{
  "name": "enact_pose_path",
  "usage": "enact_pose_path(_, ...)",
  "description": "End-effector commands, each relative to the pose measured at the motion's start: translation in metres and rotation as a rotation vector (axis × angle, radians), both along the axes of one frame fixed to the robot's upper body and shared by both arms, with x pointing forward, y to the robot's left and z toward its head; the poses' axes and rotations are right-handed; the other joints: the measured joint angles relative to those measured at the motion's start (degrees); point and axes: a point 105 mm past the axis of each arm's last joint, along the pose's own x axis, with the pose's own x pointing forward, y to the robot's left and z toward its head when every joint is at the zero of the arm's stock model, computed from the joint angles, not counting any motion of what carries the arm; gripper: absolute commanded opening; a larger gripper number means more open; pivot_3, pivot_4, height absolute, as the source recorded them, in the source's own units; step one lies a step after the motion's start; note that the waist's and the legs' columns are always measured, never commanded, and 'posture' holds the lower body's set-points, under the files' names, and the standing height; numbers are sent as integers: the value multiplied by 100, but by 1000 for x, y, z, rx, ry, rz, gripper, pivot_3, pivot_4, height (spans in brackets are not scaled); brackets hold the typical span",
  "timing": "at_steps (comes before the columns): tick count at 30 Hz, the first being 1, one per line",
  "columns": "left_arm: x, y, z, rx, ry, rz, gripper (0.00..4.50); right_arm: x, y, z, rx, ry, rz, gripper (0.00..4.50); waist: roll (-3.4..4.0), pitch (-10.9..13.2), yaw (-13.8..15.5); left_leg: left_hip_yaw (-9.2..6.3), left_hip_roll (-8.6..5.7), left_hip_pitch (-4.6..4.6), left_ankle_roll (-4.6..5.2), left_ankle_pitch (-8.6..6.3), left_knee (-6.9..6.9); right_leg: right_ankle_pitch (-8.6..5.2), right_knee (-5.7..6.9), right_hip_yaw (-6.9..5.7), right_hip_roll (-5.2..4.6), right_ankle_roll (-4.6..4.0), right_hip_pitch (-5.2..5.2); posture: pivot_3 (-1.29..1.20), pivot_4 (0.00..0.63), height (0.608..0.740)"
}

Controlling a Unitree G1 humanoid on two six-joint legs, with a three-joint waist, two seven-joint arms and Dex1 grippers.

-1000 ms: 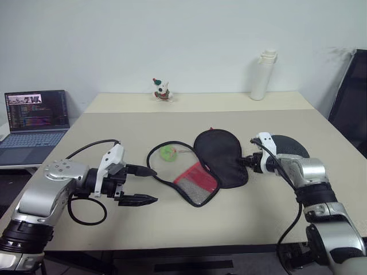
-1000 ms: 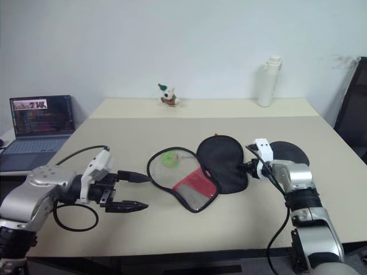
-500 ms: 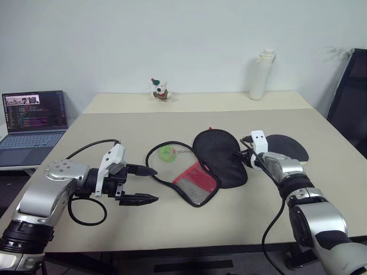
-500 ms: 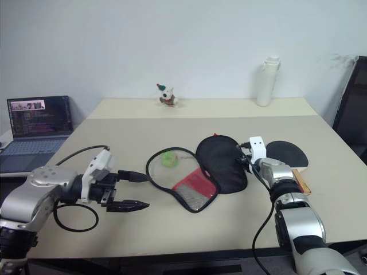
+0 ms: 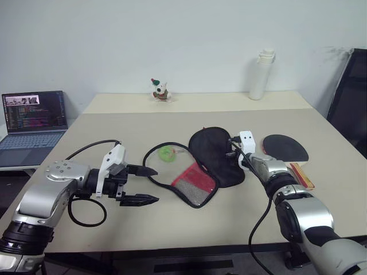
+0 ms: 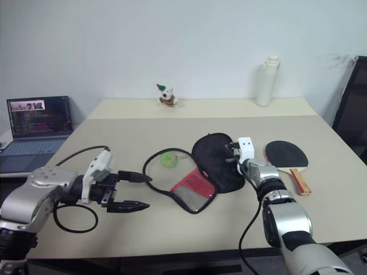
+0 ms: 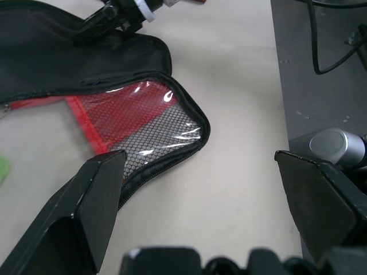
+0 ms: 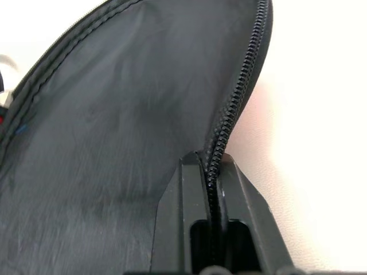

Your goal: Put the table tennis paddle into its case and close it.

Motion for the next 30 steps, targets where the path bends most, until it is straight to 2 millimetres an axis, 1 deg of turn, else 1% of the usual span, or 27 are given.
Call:
enact_pose_path(1, -1, 1, 12, -1, -49, 2, 4500, 10, 1, 27, 101, -54, -71, 31, 0, 0, 0, 1, 0, 1, 0, 0, 0, 0, 1, 1, 0, -1, -1, 0, 150, 740)
enact_pose_path(4, -1, 1, 12, 0, -49, -1, 4500, 12, -5, 30, 133, -48, -127, 31, 0, 0, 0, 4, 0, 0, 0, 0, 0, 1, 0, 1, 0, -1, 0, 0, 150, 740)
enact_pose_path(9, 0, 0, 12, 1, -49, -8, 4500, 15, -24, 29, 203, -9, -265, 31, 0, 0, 2, 7, 0, -1, 0, 0, -1, 1, -2, 4, -1, -1, -1, 0, 150, 740)
enact_pose_path(11, 0, -1, 12, 2, -50, -10, 4500, 14, -31, 25, 227, 21, -320, 31, 0, 0, 2, 7, 0, -1, 0, 0, -1, 1, -2, 5, -2, -1, -1, 0, 150, 740)
enact_pose_path(18, 2, -1, 11, 3, -49, -16, 4500, 11, -42, 14, 248, 71, -428, 31, 0, 0, 2, 9, -1, 0, 0, 0, -1, 1, -1, 7, -2, -1, -1, 0, 150, 740)
enact_pose_path(21, 4, -3, 10, 4, -49, -21, 4500, 10, -51, 8, 264, 87, -506, 31, 0, 0, 2, 10, -1, 0, 0, 0, -1, 1, -1, 7, -2, -1, 0, 0, 150, 740)
enact_pose_path(25, 5, -3, 10, 3, -50, -25, 4500, 9, -55, 7, 276, 84, -570, 31, -2, -1, 11, 9, -1, 1, 0, 0, -1, 1, -1, 7, -2, 0, 1, 0, 150, 740)
enact_pose_path(30, 6, -3, 10, 3, -52, -29, 4500, 9, -54, 8, 291, 68, -592, 31, -3, -2, 19, 8, -1, 0, 0, 0, 0, 2, -2, 8, -7, 2, 2, 0, 150, 740)
